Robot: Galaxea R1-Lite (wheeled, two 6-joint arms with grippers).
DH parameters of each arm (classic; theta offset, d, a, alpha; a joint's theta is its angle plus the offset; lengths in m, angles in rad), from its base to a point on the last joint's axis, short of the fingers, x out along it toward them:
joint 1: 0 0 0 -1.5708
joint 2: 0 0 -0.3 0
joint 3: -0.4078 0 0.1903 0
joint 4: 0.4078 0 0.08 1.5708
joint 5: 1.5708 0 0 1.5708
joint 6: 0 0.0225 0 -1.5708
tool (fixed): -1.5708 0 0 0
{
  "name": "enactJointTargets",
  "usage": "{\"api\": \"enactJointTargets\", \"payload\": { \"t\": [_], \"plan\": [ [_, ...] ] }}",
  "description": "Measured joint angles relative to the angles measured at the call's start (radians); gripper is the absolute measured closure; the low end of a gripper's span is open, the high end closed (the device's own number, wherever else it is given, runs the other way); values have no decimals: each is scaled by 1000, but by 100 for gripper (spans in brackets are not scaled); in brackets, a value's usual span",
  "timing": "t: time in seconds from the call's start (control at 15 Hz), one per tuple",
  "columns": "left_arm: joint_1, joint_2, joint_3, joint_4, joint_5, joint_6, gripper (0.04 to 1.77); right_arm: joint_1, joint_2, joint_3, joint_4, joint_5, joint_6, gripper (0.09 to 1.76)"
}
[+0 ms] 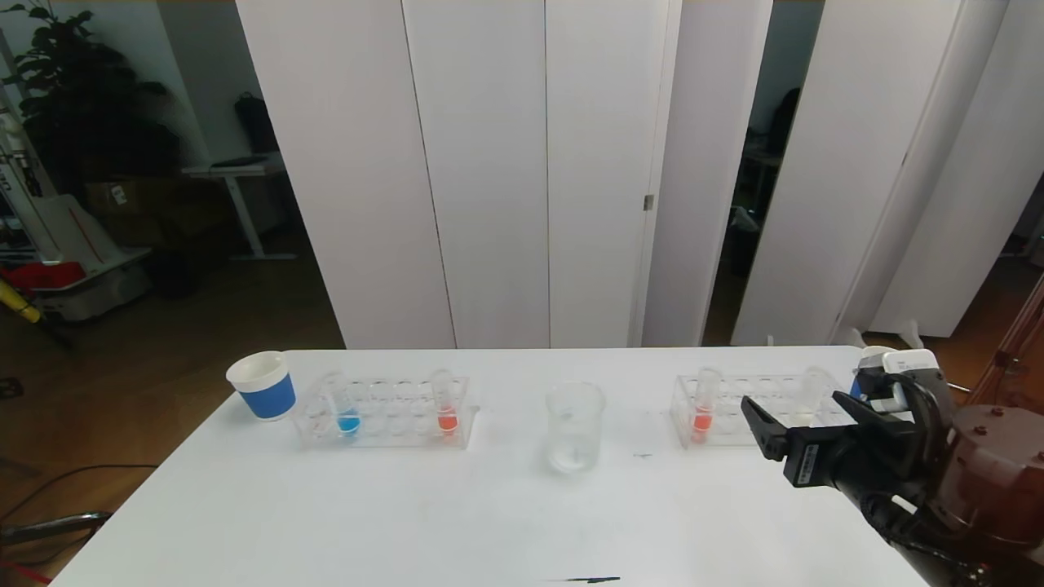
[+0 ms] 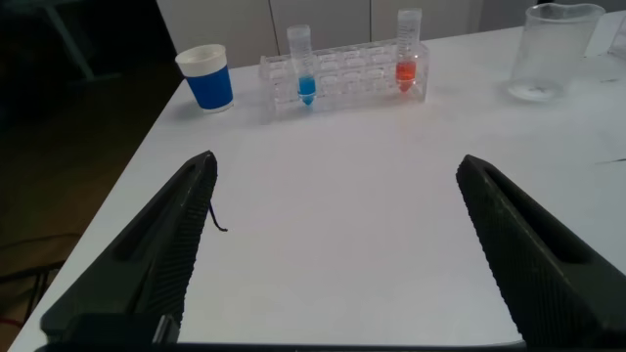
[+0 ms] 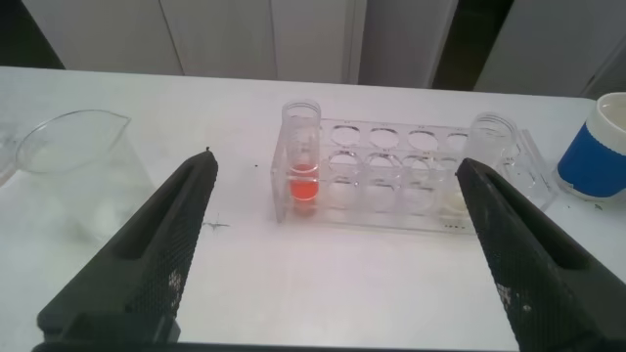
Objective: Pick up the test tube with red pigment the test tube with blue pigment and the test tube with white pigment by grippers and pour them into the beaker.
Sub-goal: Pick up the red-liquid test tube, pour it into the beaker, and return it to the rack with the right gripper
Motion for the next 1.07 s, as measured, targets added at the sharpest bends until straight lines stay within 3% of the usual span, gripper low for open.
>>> {"api": "enactJointTargets", "payload": {
  "t": [0.33, 1.07],
  "plan": [
    [0, 0, 0, 0, 0, 0, 6, 3, 164, -47, -61, -28, 0, 10],
    [0, 0, 0, 0, 0, 0, 6, -24, 479, -395, -63, -28, -35, 10]
  ]
}}
